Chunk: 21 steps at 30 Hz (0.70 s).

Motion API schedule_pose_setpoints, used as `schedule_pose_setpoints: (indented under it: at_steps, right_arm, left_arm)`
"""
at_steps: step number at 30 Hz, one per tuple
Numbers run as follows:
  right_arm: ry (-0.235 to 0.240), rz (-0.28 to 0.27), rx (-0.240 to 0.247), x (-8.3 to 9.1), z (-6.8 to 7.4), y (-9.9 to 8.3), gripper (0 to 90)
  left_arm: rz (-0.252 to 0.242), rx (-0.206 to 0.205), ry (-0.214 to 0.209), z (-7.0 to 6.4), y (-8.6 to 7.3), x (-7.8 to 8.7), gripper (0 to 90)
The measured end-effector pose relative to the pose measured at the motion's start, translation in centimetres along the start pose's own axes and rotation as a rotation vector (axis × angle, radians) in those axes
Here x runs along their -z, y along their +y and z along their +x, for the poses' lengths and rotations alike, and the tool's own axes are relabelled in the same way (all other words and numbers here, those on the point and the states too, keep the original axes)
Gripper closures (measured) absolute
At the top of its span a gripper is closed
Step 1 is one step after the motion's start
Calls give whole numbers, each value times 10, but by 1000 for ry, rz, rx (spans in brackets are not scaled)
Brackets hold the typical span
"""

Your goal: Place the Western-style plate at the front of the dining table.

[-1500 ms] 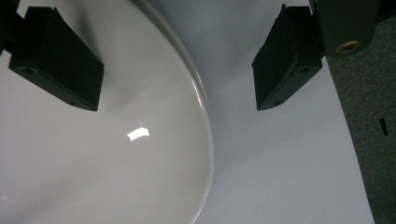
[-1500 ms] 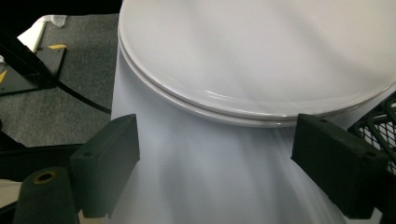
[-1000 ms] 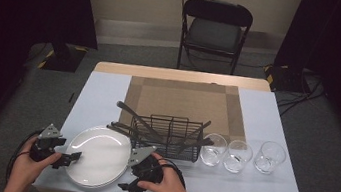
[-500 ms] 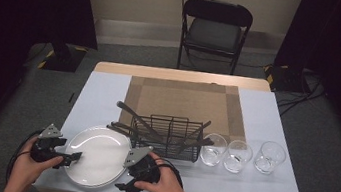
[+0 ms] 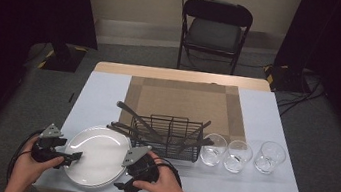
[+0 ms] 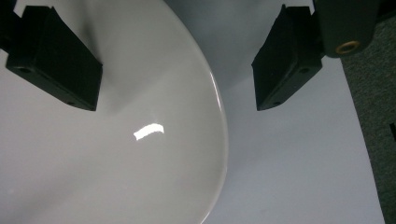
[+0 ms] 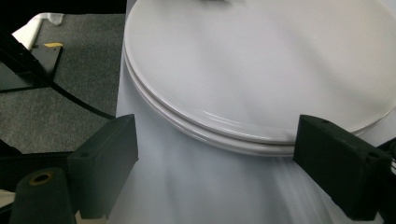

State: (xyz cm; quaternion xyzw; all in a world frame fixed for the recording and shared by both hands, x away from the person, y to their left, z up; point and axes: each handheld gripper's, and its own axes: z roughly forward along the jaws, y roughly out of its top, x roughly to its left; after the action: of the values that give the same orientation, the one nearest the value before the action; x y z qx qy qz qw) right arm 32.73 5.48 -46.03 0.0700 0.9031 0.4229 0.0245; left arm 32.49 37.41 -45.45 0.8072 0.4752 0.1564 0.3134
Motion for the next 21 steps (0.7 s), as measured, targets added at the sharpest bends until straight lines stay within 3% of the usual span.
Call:
schedule_pose_setpoints:
  at_steps: [7, 21]
  right_arm:
    - [-3, -9, 0, -2, 1, 0, 130]
    - [-1, -9, 6, -2, 2, 0, 140]
  left_arm:
    - [3, 10, -23, -1, 1, -2, 153]
    - [30, 8, 7, -6, 5, -2, 152]
